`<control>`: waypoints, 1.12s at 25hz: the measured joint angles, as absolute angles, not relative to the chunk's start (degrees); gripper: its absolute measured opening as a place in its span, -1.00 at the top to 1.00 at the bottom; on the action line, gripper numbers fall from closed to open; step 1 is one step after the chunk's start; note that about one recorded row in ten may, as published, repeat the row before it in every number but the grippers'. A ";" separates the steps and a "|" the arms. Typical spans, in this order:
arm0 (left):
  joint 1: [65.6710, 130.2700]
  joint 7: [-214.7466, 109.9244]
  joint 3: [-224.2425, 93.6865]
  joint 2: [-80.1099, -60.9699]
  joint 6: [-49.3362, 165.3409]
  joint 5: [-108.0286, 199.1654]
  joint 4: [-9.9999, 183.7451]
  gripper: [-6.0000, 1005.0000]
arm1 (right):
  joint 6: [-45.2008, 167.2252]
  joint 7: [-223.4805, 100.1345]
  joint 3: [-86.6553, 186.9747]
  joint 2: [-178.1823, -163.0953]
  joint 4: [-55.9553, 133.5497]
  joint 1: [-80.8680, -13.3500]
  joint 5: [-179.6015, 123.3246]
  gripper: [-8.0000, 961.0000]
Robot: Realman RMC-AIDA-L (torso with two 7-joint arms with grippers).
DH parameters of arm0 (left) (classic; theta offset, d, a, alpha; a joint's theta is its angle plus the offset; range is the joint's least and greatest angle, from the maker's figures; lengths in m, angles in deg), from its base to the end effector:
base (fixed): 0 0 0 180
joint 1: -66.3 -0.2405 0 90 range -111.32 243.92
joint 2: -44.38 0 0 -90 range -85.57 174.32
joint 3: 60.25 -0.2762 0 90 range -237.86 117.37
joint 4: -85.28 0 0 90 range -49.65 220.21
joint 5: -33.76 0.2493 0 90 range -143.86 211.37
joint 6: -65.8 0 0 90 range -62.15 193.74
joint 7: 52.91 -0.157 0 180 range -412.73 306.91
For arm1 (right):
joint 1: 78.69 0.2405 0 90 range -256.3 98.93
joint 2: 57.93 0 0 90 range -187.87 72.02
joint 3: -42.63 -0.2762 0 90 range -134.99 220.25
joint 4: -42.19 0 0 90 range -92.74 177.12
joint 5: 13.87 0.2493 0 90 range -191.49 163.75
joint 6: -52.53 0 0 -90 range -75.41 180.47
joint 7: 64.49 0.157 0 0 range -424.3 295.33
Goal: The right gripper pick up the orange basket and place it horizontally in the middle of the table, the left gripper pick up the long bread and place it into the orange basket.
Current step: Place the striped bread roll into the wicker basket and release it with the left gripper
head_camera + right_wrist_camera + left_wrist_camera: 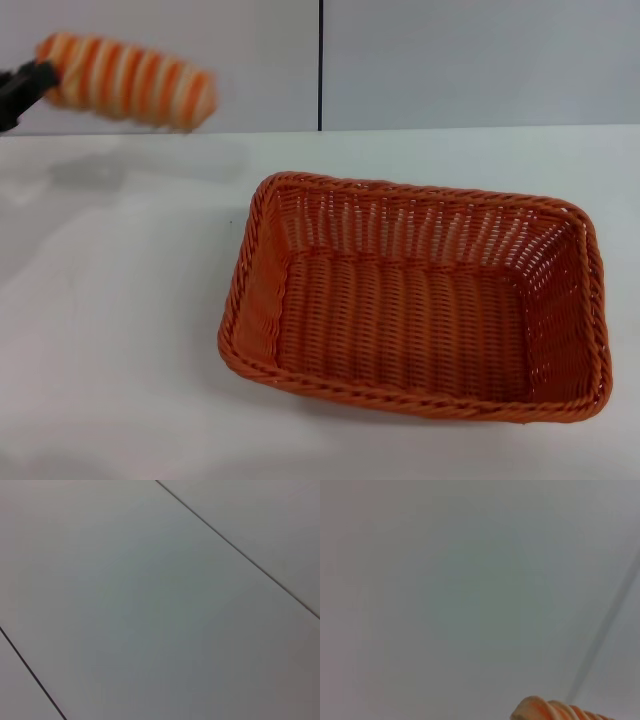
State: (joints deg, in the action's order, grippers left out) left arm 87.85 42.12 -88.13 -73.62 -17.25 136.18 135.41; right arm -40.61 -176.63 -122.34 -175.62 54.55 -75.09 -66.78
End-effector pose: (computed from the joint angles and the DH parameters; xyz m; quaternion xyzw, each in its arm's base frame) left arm -0.3482 0.3749 0.0991 -0.8091 -0.3454 -0.3414 0.3309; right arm 0.4735 0.1882 0.1066 -0.4211 0.3539 0.5756 0.6050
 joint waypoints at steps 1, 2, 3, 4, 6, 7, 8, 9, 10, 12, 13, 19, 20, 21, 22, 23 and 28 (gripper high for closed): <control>88.03 41.87 -88.44 -73.63 -18.36 135.00 134.87 0.79 | -40.61 -176.63 -122.34 -175.62 54.55 -75.09 -66.78 0.11; 88.15 41.75 -88.97 -73.61 -19.55 133.86 134.47 0.79 | -40.63 -176.63 -122.34 -175.62 54.50 -75.09 -66.78 0.11; 88.29 41.66 -89.77 -73.60 -21.17 132.41 133.94 0.80 | -40.65 -176.63 -122.34 -175.62 54.49 -75.09 -66.78 0.11; 88.35 41.66 -90.83 -73.59 -22.43 131.26 133.39 0.80 | -40.67 -176.63 -122.34 -175.62 54.48 -75.09 -66.78 0.11; 88.48 41.66 -93.75 -73.60 -24.82 128.49 131.51 0.80 | -40.66 -176.62 -122.34 -175.70 54.48 -75.09 -66.78 0.11; 88.57 41.35 -95.93 -73.67 -25.61 126.95 129.93 0.80 | -40.65 -176.65 -122.33 -175.75 54.48 -75.07 -66.78 0.11; 88.69 40.72 -98.11 -73.70 -26.21 125.48 128.38 0.80 | -40.62 -176.73 -122.34 -175.84 54.48 -75.03 -66.78 0.11; 88.83 40.02 -100.30 -73.82 -26.61 124.52 126.89 0.80 | -40.61 -176.83 -122.34 -175.93 54.48 -74.94 -66.78 0.11; 89.07 39.09 -102.80 -73.86 -26.71 123.60 125.33 0.81 | -40.59 -176.95 -122.34 -176.03 54.49 -74.66 -66.78 0.11; 89.82 37.51 -107.04 -73.99 -26.66 122.77 122.74 0.81 | -40.57 -176.98 -122.33 -176.04 54.49 -74.55 -66.78 0.11; 90.43 36.38 -109.03 -74.02 -26.64 122.59 121.10 0.81 | -40.54 -176.98 -122.34 -176.05 54.49 -74.39 -66.78 0.11; 94.21 31.65 -117.68 -74.27 -24.77 122.39 114.48 0.81 | -40.49 -176.75 -122.34 -176.12 52.53 -72.85 -66.78 0.11; 95.27 31.31 -120.01 -74.29 -23.36 122.35 113.56 0.81 | -40.48 -176.75 -122.34 -176.15 52.02 -72.55 -66.73 0.11; 95.27 31.31 -120.01 -74.29 -23.36 122.35 113.56 0.81 | -40.47 -176.81 -122.34 -176.20 51.47 -72.34 -66.47 0.11; 95.69 31.35 -121.07 -74.31 -22.55 122.32 113.29 0.82 | -40.46 -176.90 -122.33 -176.24 50.80 -72.11 -65.85 0.11; 95.94 31.56 -122.12 -74.32 -21.50 122.30 113.18 0.82 | -40.45 -176.94 -122.33 -176.32 50.09 -71.97 -64.73 0.11; 96.24 32.66 -123.63 -74.34 -18.95 121.39 113.22 0.77 | -40.70 -176.70 -122.34 -176.82 48.53 -72.14 -59.38 0.11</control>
State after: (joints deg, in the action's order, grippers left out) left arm 96.24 32.66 -123.63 -74.34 -18.95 121.39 113.22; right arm -40.70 -176.70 -122.34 -176.82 48.53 -72.14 -59.38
